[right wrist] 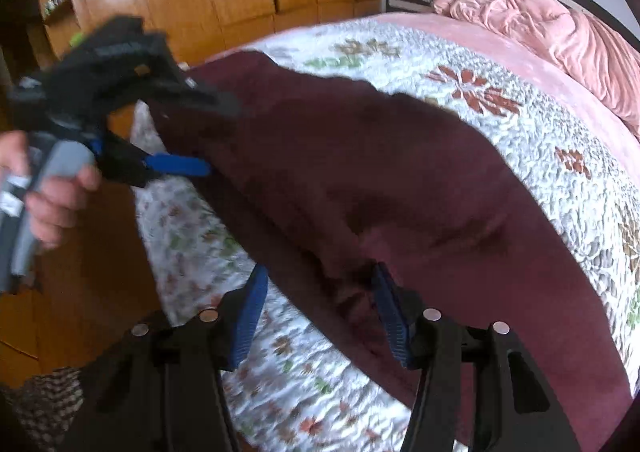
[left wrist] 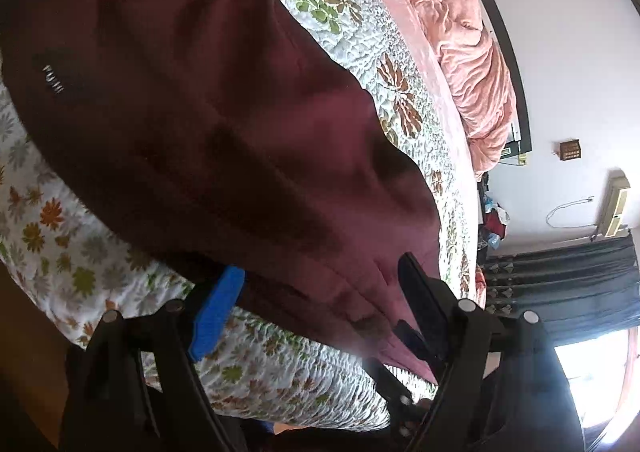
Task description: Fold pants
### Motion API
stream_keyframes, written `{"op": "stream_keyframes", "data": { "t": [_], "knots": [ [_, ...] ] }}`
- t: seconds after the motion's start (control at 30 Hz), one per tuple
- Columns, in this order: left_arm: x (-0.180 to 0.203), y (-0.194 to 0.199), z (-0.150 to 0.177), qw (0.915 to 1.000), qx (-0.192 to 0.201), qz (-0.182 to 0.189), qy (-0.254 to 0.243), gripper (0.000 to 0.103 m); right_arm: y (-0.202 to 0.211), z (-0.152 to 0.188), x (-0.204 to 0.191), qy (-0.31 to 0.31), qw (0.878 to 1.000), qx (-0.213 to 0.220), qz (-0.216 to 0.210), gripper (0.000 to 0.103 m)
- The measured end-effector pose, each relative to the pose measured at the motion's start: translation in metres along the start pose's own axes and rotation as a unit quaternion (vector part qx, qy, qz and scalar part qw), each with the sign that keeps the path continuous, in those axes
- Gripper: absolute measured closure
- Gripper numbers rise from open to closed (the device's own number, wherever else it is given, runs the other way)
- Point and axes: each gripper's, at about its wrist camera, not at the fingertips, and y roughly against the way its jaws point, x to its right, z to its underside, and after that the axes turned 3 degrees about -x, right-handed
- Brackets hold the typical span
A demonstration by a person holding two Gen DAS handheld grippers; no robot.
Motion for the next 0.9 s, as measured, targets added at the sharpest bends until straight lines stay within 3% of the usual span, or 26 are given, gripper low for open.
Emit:
{"op": "stream_keyframes", "data": {
  "t": [0.07,0.17,0.23,0.33,0.4,0.5,0.57,0.67,0.77,0.87,0.9],
  "knots": [
    [-0.001,-0.002,0.0,1.0,-0.005,-0.002,-0.001,0.033,-0.01,0.001,0.005,-0.011,1.0,-0.006,0.01,0.049],
    [0.005,-0.013,-0.005,1.0,-0.008,-0.006,0.0,0.057,-0.017,-0.003,0.015,-0.034,0.999,-0.009,0.007,0.053],
    [0.003,-0.015,-0.006,0.9998,-0.011,-0.014,-0.002,0.088,-0.017,-0.006,0.022,-0.046,0.999,-0.009,0.012,0.082],
    [0.001,-0.015,-0.006,0.9998,-0.008,-0.016,-0.01,0.095,-0.011,-0.007,0.033,-0.065,0.997,-0.007,-0.028,0.092],
    [0.005,-0.006,-0.001,0.9997,0.001,-0.012,-0.022,0.095,0.003,-0.005,0.033,-0.072,0.996,0.005,-0.059,0.092],
    [0.021,0.019,0.013,0.9963,0.027,-0.01,-0.08,0.095,0.027,0.001,0.026,-0.044,0.996,0.017,-0.082,0.092],
    [0.016,0.018,0.017,0.9965,0.016,-0.018,-0.081,0.095,0.024,0.007,0.018,-0.022,0.997,-0.001,-0.07,0.092],
    [-0.003,-0.005,0.018,0.9953,-0.012,-0.063,-0.073,0.095,-0.005,0.012,0.014,-0.02,0.998,-0.035,-0.054,0.089],
    [-0.011,-0.01,0.018,0.9957,-0.015,-0.059,-0.07,0.092,-0.009,0.013,0.023,-0.061,0.995,-0.023,-0.074,0.084],
    [0.0,0.003,0.022,0.9953,-0.022,-0.049,-0.08,0.067,0.012,0.015,0.04,-0.088,0.991,-0.007,-0.097,0.065],
    [0.004,0.006,0.025,0.9945,-0.02,-0.053,-0.089,0.054,0.021,0.016,0.046,-0.094,0.991,0.001,-0.095,0.061]
  ]
}}
